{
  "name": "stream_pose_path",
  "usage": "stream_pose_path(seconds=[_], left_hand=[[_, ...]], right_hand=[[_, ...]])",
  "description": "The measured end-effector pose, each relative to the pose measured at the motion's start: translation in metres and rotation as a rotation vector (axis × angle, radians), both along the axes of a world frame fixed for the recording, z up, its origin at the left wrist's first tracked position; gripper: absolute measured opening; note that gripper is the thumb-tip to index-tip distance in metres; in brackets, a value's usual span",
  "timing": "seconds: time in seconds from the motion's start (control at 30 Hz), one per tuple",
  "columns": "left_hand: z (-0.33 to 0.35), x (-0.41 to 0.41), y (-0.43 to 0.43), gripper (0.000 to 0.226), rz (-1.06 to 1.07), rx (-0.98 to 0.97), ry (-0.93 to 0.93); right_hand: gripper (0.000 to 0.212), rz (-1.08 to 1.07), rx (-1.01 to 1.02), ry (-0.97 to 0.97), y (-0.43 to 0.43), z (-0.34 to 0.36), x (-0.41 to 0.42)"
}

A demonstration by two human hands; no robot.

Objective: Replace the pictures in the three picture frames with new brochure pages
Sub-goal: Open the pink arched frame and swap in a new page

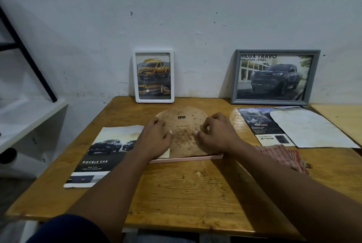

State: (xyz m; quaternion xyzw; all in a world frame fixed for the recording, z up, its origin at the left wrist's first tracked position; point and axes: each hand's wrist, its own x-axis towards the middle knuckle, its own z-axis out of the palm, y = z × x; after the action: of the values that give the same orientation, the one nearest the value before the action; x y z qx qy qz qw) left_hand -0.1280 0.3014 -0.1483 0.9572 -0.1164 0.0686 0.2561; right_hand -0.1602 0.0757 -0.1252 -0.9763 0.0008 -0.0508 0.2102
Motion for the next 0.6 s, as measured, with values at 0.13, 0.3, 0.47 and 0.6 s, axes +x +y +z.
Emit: stream_pose_path(seconds=[0.13, 0.3, 0.47, 0.6], left_hand=[[0.001, 0.003, 0.001, 0.047, 0.016, -0.082, 0.006], [0.004, 0.004, 0.0, 0.04, 0.041, -0.035, -0.03], [0.006, 0.011, -0.004, 0.064, 0.011, 0.195, -0.051], [0.006, 0.015, -0.007, 0.062, -0.051, 0.37, -0.026]], right_hand=[[0.029, 0.015, 0.135, -0.01, 0.007, 0.002, 0.009], [0.036, -0.002, 0.038, -0.083, 0.007, 0.0, 0.016], [0.058, 0.055, -0.071, 0.018, 0.009, 0.003, 0.033], [0.055, 0.128, -0.129, 0.046, 0.019, -0.01, 0.041]])
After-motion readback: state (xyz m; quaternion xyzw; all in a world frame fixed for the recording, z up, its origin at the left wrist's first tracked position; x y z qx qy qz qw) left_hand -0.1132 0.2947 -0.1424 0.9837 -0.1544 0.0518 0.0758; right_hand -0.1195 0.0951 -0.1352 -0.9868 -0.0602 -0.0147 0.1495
